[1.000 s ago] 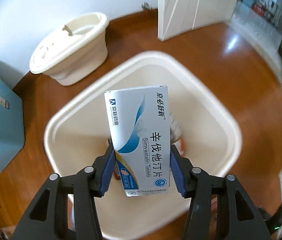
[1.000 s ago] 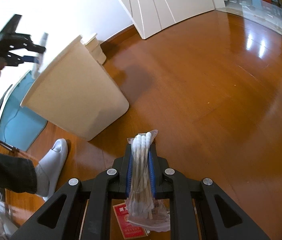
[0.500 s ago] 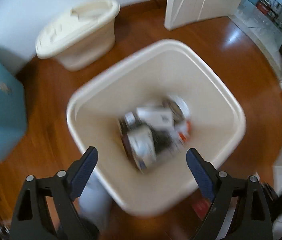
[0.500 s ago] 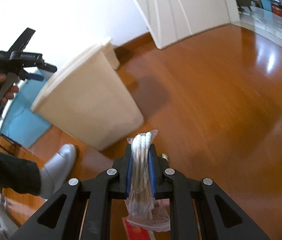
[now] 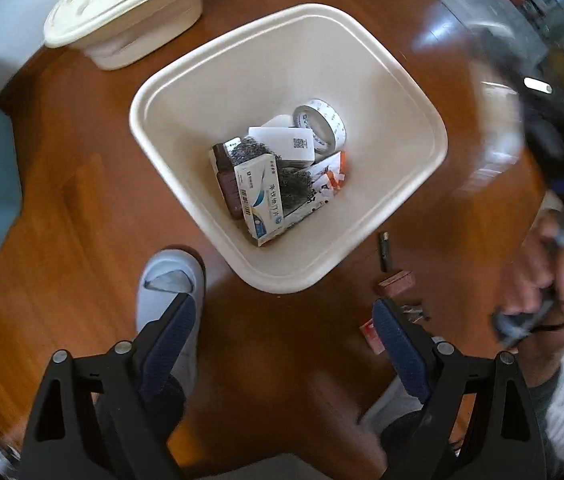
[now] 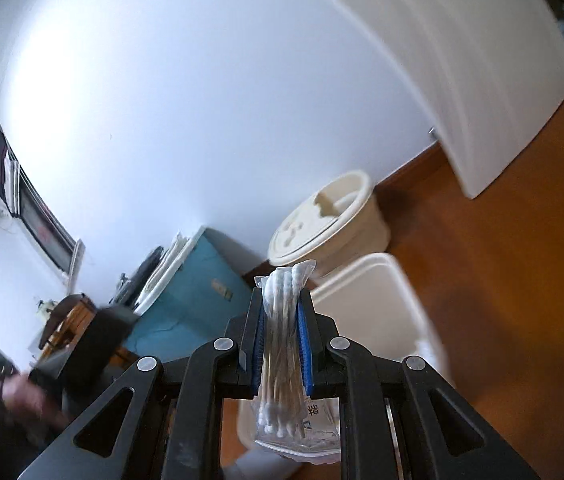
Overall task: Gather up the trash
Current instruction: 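Open the left tool to drop the medicine box while the right tool drops the cotton swabs, then grasp the metal clip with the right tool and lift it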
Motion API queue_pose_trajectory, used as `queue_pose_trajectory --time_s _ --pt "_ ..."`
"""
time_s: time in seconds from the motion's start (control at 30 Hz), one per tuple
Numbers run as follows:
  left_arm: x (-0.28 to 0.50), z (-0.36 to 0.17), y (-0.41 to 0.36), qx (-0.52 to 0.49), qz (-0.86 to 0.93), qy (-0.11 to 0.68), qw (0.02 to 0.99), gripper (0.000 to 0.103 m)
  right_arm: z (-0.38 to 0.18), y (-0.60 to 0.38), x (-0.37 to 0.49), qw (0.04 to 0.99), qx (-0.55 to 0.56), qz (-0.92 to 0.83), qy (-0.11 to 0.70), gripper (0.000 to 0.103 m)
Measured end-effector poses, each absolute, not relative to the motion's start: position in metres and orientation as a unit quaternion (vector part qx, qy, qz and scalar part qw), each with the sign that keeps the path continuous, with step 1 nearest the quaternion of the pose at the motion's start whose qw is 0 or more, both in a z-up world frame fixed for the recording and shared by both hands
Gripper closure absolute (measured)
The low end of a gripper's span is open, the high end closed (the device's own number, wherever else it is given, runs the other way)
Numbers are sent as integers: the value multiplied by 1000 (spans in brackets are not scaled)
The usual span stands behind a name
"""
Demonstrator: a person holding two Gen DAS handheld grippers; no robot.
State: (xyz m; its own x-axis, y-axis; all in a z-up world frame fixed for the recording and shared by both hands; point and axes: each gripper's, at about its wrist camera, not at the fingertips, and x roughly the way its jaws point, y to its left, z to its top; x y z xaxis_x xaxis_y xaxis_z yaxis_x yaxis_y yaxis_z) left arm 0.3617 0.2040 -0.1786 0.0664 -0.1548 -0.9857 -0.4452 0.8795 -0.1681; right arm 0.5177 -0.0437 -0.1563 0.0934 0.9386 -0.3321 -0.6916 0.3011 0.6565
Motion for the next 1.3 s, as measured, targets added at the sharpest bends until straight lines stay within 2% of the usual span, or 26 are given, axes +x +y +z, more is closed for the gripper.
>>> queue_pose_trajectory --time_s 0.07,0.1,0.13,0.17,0.2,0.23,0.33,0.43,0.5,0.67,0.8,0.9,0.97,1.0,1.13,1.3 --pt "363 -178 208 -227 103 673 697 12 -169 -10 526 712 158 559 395 86" --pt "365 -178 208 -225 102 672 698 12 -178 5 529 702 155 558 414 81" --pt "367 -178 207 -222 99 671 700 12 -191 24 532 686 145 558 444 66" --pt "368 -177 204 -216 95 671 703 12 -207 42 533 680 117 544 478 56" --pt "368 -176 203 -212 92 672 704 12 -216 47 532 686 96 531 489 39" --pt "369 -178 201 -208 90 673 704 12 -220 48 530 692 88 524 489 35" --pt "370 -179 191 -196 80 679 703 12 -219 13 524 714 104 515 462 35" --pt "373 -188 169 -166 51 697 695 12 -221 -75 510 752 114 496 418 34" --pt "374 -196 150 -141 33 710 689 12 -240 -131 500 781 90 448 427 34" --pt "379 -209 116 -102 17 731 674 12 -341 -228 437 776 -78 351 518 34" --pt "383 -218 95 -89 13 744 662 12 -393 -244 383 741 -189 370 528 35" --pt "387 -223 76 -78 6 749 657 12 -408 -269 398 747 -82 326 574 35" --pt "389 -226 66 -74 -2 751 656 12 -423 -307 418 731 101 270 618 35" --pt "391 -228 61 -71 -6 752 655 12 -429 -319 422 722 159 246 627 35" --pt "393 -232 51 -67 -13 755 652 12 -418 -305 408 743 105 269 604 35" --pt "391 -234 52 -61 -11 756 651 12 -444 -309 382 701 163 211 661 35"
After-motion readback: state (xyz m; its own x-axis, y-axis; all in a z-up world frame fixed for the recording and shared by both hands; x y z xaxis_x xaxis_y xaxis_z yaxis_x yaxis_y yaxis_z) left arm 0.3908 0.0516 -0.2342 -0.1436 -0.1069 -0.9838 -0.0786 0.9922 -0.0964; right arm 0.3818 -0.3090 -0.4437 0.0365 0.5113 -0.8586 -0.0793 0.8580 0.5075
